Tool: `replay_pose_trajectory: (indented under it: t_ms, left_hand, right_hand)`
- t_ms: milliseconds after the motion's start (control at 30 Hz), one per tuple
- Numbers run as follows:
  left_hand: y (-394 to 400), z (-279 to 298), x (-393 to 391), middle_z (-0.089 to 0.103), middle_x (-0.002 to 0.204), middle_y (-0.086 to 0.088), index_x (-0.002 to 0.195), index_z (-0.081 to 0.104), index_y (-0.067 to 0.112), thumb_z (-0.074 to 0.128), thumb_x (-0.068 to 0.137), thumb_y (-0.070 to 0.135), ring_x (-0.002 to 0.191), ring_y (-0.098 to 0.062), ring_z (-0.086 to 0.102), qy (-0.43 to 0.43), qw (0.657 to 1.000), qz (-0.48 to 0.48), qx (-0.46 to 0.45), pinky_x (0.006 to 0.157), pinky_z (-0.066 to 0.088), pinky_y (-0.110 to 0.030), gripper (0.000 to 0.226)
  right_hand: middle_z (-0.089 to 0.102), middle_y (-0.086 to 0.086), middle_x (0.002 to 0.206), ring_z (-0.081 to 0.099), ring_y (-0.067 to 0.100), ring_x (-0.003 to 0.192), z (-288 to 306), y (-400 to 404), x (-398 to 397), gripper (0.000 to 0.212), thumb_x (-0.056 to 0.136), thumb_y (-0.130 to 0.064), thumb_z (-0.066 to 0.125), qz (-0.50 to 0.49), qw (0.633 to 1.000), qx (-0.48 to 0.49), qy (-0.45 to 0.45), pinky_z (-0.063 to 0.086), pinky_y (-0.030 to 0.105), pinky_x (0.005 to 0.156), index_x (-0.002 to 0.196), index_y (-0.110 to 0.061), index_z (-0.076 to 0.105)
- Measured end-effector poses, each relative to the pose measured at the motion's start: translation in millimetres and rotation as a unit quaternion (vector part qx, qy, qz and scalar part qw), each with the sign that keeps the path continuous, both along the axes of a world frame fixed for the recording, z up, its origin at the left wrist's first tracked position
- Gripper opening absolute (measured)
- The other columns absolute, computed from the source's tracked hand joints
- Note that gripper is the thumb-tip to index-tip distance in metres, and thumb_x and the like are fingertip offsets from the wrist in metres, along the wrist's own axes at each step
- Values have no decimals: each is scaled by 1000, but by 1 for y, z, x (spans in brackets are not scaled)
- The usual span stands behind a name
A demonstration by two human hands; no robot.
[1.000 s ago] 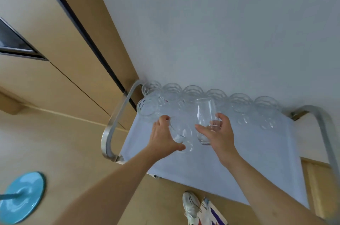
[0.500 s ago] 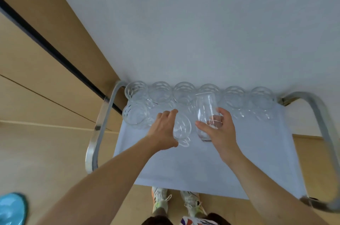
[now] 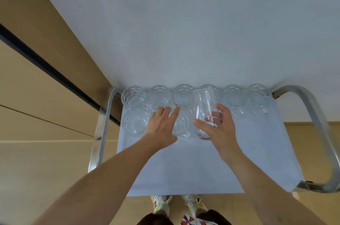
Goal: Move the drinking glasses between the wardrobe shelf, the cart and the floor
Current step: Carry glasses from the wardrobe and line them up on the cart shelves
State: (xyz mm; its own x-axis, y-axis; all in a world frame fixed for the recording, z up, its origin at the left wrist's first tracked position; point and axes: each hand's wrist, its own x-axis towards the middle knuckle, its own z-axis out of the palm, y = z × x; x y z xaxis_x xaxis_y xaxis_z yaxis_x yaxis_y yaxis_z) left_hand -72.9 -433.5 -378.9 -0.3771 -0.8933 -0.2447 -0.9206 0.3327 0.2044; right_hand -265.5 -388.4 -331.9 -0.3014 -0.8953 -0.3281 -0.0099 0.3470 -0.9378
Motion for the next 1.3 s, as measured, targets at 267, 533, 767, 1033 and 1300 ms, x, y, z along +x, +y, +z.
replay_pose_trajectory:
  t_ms: [267, 533, 767, 1033, 1300]
  left_hand:
    - [4, -13, 17, 43, 140, -10, 153, 22, 16, 72, 73, 53, 126, -30, 39, -31, 997, 39, -52, 108, 32, -38, 101]
    - [8, -20, 28, 32, 145, -12, 154, 25, 11, 70, 76, 64, 126, -32, 37, -46, 993, 38, -102, 112, 33, -42, 104]
    - [10, -24, 38, 30, 141, -4, 152, 28, 14, 68, 76, 63, 120, -32, 41, -49, 992, 33, -115, 103, 36, -49, 99]
    - [17, -24, 52, 32, 157, 2, 157, 25, 23, 68, 82, 63, 140, -30, 32, 32, 996, 45, -75, 115, 28, -50, 95]
    - [70, -11, 68, 35, 160, -5, 156, 31, 21, 67, 90, 53, 149, -31, 25, 111, 984, 120, -75, 121, 23, -48, 82]
  right_hand:
    - [64, -9, 110, 68, 0, 93, 0, -3, 22, 76, 50, -40, 94, -21, 1000, -3, -7, 58, 35, 81, 111, -54, 52]
    - [66, -7, 113, 69, 6, 100, 3, -2, 41, 77, 53, -38, 95, -28, 1000, -11, 1, 59, 46, 93, 117, -48, 53]
    - [63, -2, 118, 67, 11, 105, 5, 10, 56, 82, 60, -27, 96, -51, 999, -5, 8, 57, 52, 94, 128, -37, 51]
    - [63, -7, 113, 68, 4, 99, 4, 37, 58, 75, 54, -34, 93, -43, 999, 0, 33, 56, 46, 96, 113, -48, 50]
    - [61, -7, 117, 66, 9, 106, 0, 82, 46, 73, 61, -29, 96, -7, 1000, -17, 20, 57, 40, 93, 114, -49, 50]
